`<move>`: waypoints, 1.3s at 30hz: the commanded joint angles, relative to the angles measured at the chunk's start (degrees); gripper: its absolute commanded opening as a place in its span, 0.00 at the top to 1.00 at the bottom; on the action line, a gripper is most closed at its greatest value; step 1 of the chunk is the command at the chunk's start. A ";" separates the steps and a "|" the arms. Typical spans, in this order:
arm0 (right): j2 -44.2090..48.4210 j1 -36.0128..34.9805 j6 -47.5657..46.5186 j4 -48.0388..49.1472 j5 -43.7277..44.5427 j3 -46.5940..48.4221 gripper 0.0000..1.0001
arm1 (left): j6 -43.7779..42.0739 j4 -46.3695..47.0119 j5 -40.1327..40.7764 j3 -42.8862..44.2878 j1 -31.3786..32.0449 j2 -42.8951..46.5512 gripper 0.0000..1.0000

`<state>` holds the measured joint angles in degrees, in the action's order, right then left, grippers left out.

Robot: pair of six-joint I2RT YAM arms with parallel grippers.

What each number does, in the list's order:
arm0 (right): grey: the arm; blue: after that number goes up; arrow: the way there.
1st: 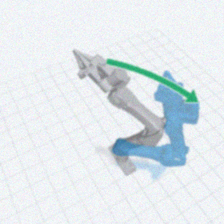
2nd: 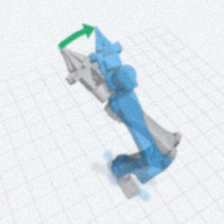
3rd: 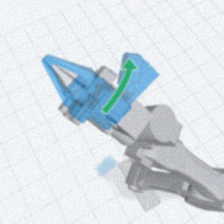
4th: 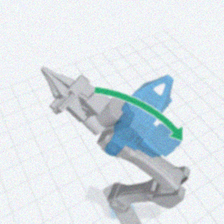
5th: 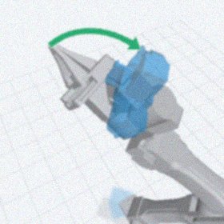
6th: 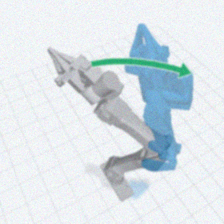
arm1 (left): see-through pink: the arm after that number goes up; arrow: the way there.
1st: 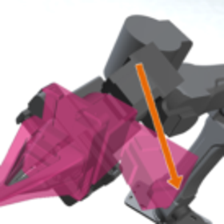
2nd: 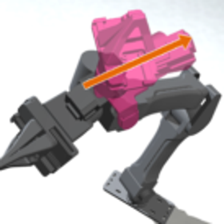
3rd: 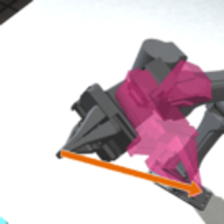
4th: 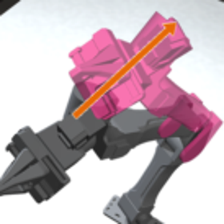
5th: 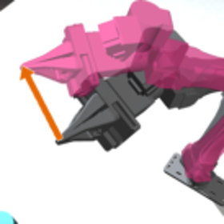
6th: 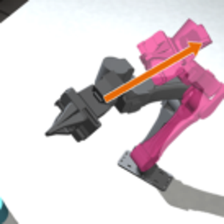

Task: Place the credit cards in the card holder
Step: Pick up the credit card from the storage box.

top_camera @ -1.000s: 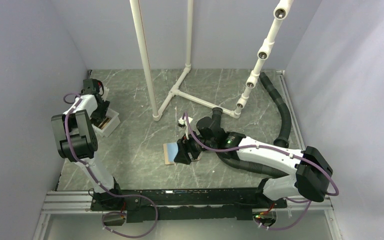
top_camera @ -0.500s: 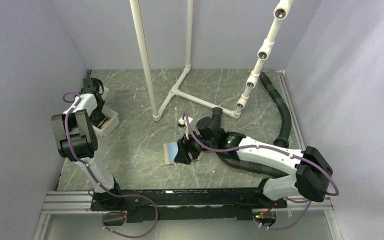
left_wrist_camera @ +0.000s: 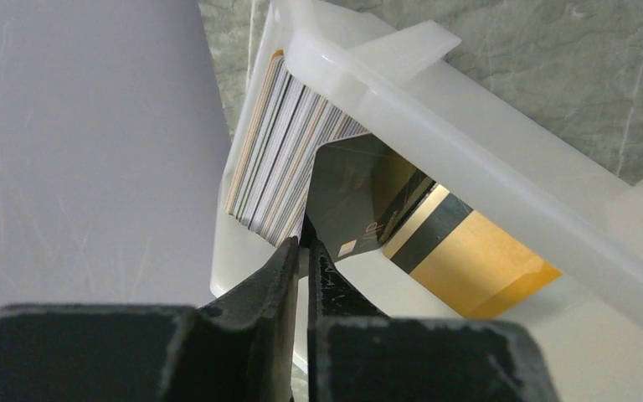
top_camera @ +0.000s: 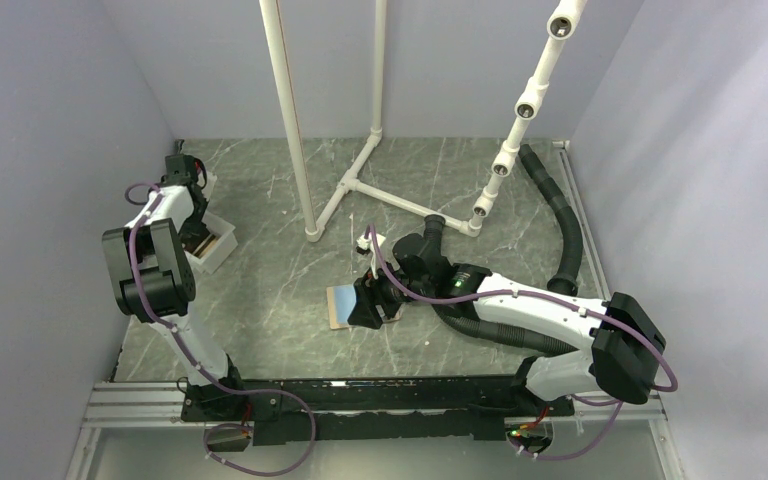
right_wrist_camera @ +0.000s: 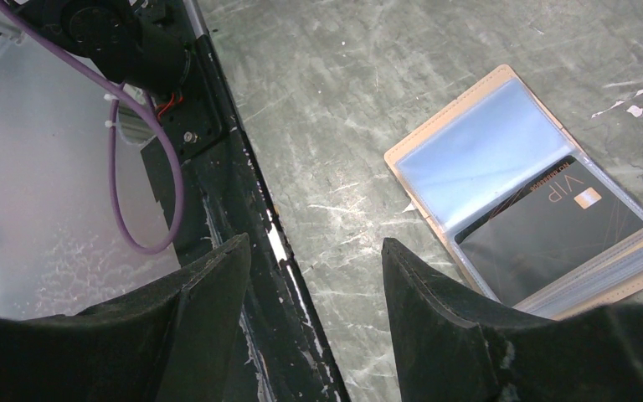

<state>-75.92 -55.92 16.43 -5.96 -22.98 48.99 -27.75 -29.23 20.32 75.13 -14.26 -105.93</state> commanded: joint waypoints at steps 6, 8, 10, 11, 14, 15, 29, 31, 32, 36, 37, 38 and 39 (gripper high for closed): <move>0.78 -0.24 -1.09 2.47 0.57 -0.24 0.38 | 1.64 -4.11 -1.49 3.82 -0.61 1.05 0.98; 0.78 -0.24 -1.13 2.41 0.66 -0.21 0.38 | 2.45 -5.57 -1.37 4.09 -0.64 2.04 1.00; 0.76 -0.23 -1.13 2.35 0.71 -0.21 0.38 | 3.58 -7.32 -2.65 4.35 -0.59 3.62 1.00; 0.71 -0.24 -1.13 2.37 0.66 -0.14 0.38 | 4.51 -8.15 -3.69 4.47 -0.59 4.61 1.00; 0.45 -0.24 -1.04 2.30 0.57 -0.04 0.38 | 6.64 -11.40 -5.09 5.25 -0.59 7.69 1.00; 0.34 -0.20 -0.98 2.28 0.53 -0.04 0.38 | 7.26 -12.31 -5.39 5.37 -0.59 8.74 1.00; -3.54 6.35 2.71 1.68 -4.04 0.98 0.39 | 28.51 -20.35 -18.50 7.69 -0.59 26.31 1.00; -3.93 6.35 2.90 1.94 -3.95 1.38 0.39 | 25.99 -19.53 -16.08 7.55 -0.66 24.72 0.79; -4.10 6.35 2.91 2.01 -4.06 1.66 0.39 | 24.92 -19.43 -15.02 7.60 -0.68 23.15 0.60; -4.87 6.70 2.97 3.11 -4.88 1.85 0.39 | 20.52 -16.60 -9.41 7.72 -0.61 16.33 0.35; -4.99 6.98 3.18 3.55 -5.31 1.74 0.40 | 18.75 -13.37 -8.09 6.10 -0.59 15.44 0.34; -5.23 7.29 3.30 3.80 -5.84 1.56 0.40 | 17.81 -10.09 -7.94 4.67 -0.59 14.68 0.33; -5.36 7.58 3.30 3.84 -6.30 1.50 0.40 | 16.31 -7.65 -7.79 3.47 -0.55 13.94 0.32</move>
<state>-80.86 -49.15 19.11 -5.85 -26.76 49.01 -6.55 -45.30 8.80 82.00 -14.70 -88.77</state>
